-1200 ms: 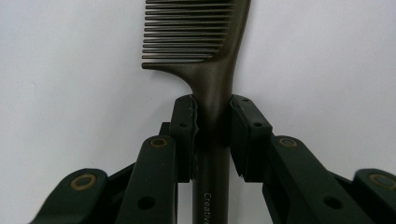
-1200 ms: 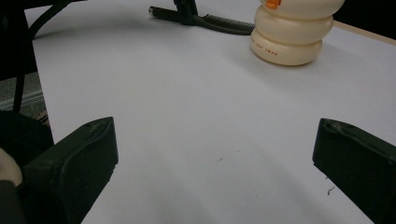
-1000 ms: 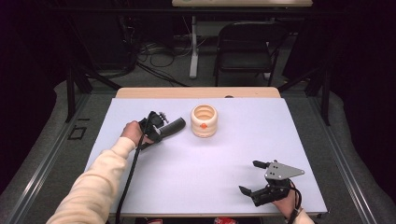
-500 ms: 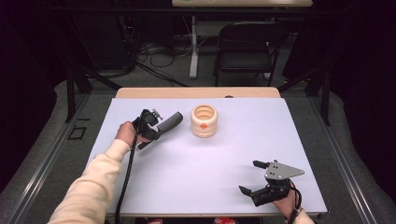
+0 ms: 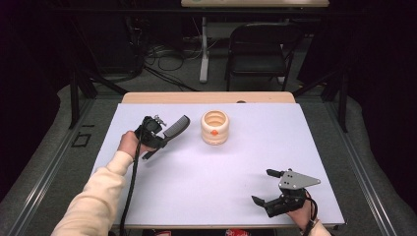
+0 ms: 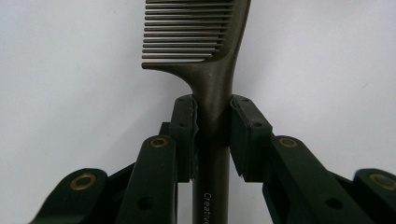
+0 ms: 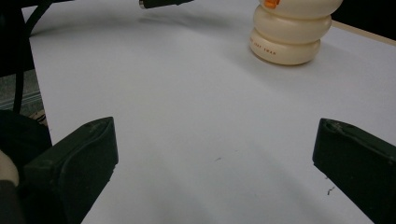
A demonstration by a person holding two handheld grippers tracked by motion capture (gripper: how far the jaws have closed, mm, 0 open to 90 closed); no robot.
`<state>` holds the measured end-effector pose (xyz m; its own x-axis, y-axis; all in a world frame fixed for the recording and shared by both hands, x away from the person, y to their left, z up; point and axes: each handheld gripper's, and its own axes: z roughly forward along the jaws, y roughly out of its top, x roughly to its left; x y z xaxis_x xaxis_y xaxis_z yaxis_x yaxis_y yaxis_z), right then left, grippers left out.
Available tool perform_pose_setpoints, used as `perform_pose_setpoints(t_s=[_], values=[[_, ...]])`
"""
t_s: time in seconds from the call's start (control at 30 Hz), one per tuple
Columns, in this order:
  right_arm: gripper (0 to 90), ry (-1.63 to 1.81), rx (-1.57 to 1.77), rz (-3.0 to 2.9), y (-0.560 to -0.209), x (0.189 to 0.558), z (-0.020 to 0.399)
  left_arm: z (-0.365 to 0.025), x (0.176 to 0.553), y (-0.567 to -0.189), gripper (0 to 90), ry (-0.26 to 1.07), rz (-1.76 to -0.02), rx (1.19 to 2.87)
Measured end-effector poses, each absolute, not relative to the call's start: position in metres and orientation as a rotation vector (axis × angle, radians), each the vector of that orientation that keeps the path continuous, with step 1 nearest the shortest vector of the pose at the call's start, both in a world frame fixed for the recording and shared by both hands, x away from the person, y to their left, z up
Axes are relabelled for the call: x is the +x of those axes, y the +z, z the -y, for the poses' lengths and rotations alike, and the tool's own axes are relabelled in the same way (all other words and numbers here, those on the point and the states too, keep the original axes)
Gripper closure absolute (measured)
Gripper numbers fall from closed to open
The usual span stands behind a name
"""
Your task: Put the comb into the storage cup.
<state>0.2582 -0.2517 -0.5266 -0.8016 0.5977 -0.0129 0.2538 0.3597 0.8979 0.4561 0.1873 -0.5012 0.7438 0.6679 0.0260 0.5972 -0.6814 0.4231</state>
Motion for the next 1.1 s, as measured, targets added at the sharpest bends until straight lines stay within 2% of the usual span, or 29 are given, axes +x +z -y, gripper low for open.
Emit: perform_pose_setpoints(t_s=[1.1], values=[[0.0, 1.421, 0.754, -2.286, -0.527, 0.258, 0.251, -0.197, 0.441, -0.497, 72.6, 0.304, -0.990, 2.393]])
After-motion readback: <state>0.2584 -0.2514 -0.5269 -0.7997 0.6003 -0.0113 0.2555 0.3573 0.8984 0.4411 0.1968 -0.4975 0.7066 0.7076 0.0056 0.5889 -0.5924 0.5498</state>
